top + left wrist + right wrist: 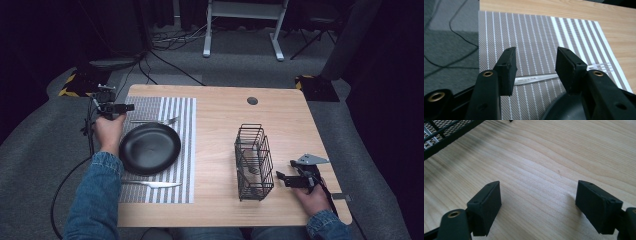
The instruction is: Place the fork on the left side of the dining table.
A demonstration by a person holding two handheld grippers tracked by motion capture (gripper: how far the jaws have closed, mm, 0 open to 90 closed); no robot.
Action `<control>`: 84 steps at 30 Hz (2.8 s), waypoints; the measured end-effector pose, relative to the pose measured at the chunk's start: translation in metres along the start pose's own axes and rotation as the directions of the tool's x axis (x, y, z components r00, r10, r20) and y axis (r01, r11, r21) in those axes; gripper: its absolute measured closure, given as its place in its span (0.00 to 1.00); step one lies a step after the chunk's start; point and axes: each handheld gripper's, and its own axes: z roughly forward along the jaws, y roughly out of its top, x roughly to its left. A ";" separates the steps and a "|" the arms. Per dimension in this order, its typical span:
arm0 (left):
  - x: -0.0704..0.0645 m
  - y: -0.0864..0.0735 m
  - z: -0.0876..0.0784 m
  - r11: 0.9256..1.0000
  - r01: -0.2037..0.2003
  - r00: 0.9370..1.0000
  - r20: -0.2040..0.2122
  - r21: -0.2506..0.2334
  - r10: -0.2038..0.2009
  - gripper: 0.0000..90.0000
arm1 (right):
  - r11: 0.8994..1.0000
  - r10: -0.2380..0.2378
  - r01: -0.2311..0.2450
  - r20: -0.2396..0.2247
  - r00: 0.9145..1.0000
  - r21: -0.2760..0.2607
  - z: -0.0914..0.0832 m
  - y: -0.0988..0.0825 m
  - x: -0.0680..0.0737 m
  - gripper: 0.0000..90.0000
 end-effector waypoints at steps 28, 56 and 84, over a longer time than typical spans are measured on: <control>-0.084 -0.067 -0.148 0.953 -0.247 0.959 0.094 -0.175 0.266 0.51 | 1.000 0.001 -0.001 0.000 1.000 0.000 0.000 0.000 0.000 0.23; -0.084 -0.160 -0.182 0.927 -0.318 0.914 0.195 -0.201 0.356 0.41 | 1.000 0.001 -0.001 -0.001 1.000 0.001 0.000 0.000 0.000 0.23; -0.076 -0.232 -0.140 0.944 -0.314 0.916 0.230 -0.104 0.330 0.38 | 1.000 0.000 0.000 0.000 1.000 0.001 0.000 0.000 0.000 0.23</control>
